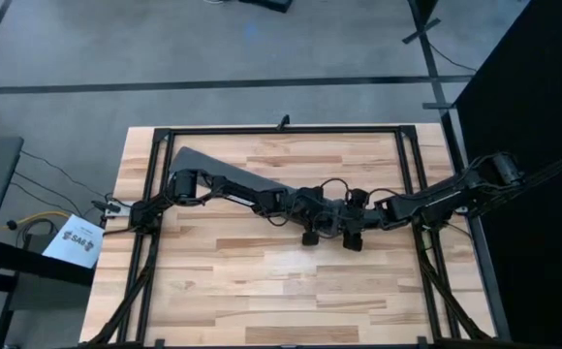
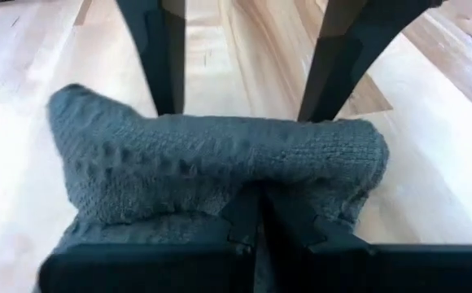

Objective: Roll towel
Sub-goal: Roll the gray towel

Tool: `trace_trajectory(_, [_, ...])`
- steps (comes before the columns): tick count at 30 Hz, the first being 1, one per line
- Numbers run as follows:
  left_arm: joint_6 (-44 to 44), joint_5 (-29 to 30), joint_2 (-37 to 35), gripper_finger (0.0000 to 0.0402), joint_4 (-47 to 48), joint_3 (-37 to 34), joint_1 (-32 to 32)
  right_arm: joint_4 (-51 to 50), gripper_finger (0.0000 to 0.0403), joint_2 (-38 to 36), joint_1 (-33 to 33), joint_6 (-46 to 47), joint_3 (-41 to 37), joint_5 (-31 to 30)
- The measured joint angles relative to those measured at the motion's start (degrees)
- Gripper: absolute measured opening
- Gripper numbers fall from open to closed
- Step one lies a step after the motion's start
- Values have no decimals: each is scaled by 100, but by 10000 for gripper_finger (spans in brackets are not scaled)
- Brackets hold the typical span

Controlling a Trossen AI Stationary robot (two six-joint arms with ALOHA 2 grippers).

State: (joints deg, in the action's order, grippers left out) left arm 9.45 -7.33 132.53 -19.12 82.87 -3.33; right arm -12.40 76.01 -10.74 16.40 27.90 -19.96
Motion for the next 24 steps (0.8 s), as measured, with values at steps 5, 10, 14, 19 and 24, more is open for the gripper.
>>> trace_trajectory(5, [163,4,-153,6,403,0,-133,1,255,0,0,4,0,0])
trace_trajectory(10, [284,19,-199,6,582,4,-308,6,255,-1,-2,25,0,2])
trace_trajectory(14, [340,16,-199,6,462,4,-399,14,255,-2,-2,59,0,4])
trace_trajectory(19, [343,17,-201,6,112,4,-426,74,255,-2,-2,66,0,6])
trace_trajectory(24, [205,18,-11,6,-474,34,-418,93,255,-2,2,66,0,8])
